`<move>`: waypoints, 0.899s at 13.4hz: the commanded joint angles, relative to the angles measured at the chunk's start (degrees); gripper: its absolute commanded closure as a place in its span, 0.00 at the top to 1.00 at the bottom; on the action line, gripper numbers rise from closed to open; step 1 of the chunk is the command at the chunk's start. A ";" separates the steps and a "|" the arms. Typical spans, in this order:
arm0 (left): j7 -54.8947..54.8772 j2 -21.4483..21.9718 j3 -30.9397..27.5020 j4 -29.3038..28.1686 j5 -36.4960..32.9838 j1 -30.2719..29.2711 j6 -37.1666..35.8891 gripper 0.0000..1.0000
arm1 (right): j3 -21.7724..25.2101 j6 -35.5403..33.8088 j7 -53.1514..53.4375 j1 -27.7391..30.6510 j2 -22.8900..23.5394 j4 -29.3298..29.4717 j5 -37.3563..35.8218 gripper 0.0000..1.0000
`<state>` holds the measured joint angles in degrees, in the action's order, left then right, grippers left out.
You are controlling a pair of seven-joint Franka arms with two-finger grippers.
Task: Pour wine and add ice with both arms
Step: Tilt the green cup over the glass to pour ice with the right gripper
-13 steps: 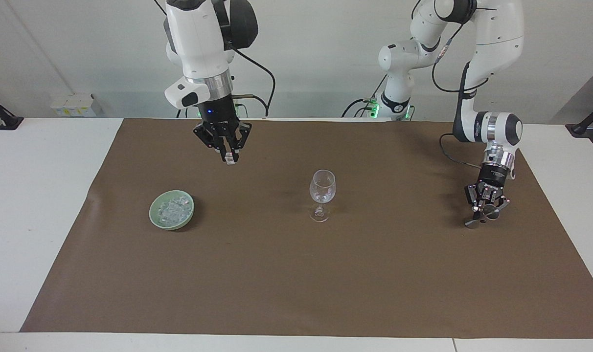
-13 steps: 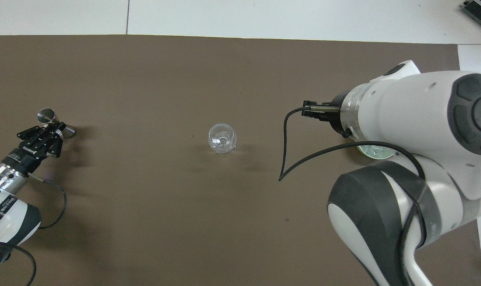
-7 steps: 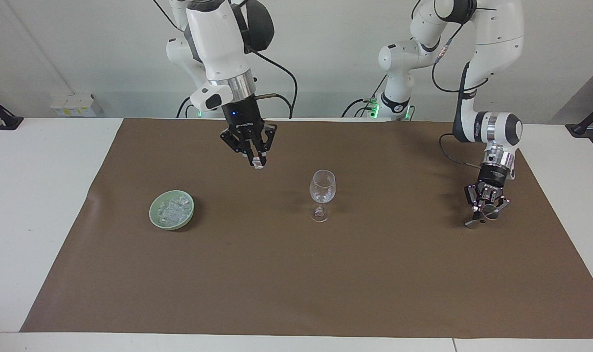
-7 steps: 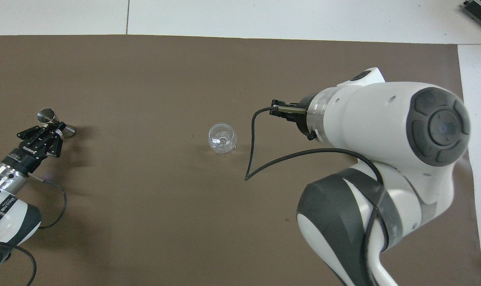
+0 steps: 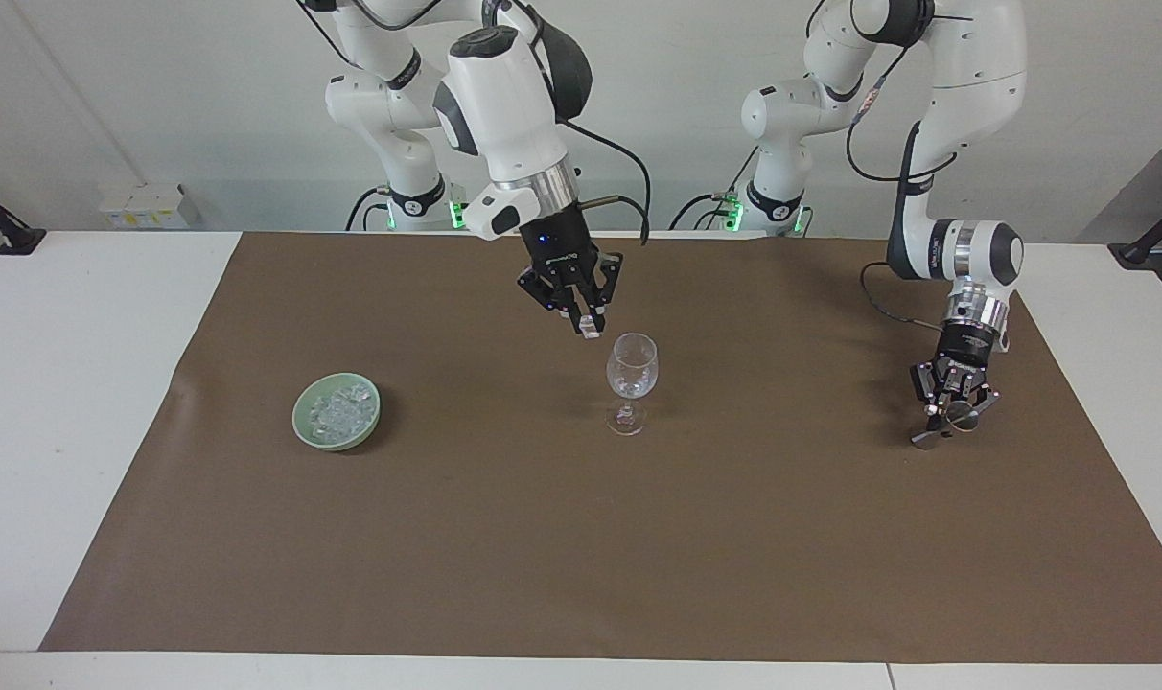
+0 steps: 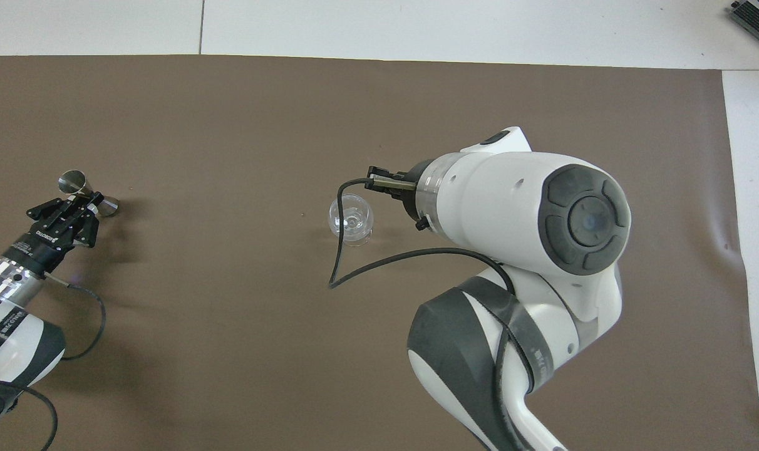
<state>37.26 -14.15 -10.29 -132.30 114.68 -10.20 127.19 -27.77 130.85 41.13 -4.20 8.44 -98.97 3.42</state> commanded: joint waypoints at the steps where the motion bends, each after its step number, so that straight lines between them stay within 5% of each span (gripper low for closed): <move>1: 0.01 -0.71 0.01 0.81 0.81 -0.43 -1.85 0.00 | -1.58 1.33 1.50 -0.11 1.14 0.45 0.18 0.00; 12: -0.08 -1.14 0.01 0.73 1.25 -0.78 -3.78 0.00 | -1.67 1.68 2.11 -1.25 2.37 -0.25 0.09 0.00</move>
<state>37.26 -14.16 -10.34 -132.28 115.02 -10.22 125.96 -28.95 131.43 41.98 -5.57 10.28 -99.09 3.42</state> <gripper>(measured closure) 0.797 0.753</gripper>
